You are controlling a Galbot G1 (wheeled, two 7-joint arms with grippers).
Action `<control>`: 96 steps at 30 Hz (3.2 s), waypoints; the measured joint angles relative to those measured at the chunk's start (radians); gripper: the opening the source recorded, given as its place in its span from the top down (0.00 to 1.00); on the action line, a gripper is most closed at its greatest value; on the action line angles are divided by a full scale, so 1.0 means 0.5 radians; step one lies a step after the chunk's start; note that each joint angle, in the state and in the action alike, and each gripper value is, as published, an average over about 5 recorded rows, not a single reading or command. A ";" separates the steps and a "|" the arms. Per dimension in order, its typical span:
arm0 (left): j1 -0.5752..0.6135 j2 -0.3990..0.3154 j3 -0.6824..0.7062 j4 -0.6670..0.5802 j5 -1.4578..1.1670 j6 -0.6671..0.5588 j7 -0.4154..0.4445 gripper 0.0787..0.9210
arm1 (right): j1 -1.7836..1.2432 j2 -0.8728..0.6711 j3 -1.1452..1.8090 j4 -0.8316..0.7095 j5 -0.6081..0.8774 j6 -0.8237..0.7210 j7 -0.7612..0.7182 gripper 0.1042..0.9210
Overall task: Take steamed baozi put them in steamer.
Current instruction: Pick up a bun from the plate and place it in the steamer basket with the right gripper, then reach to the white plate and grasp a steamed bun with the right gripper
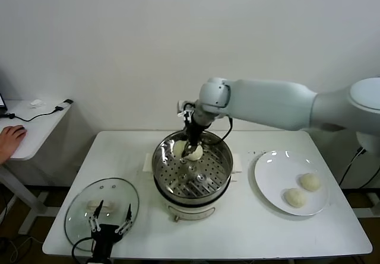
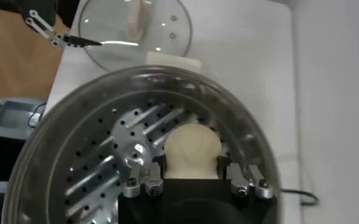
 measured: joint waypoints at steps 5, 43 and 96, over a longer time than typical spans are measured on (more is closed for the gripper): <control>-0.016 0.003 -0.007 0.001 0.002 0.009 0.001 0.12 | -0.060 0.031 -0.010 -0.010 -0.016 -0.005 0.016 0.38; 0.008 -0.041 -0.031 -0.061 0.042 0.020 0.008 0.12 | 0.286 -1.395 0.109 0.752 -0.717 0.298 -0.427 0.12; 0.066 -0.076 -0.086 -0.050 0.145 0.025 0.007 0.12 | -1.224 -1.548 1.046 0.090 -1.936 0.663 -0.580 0.34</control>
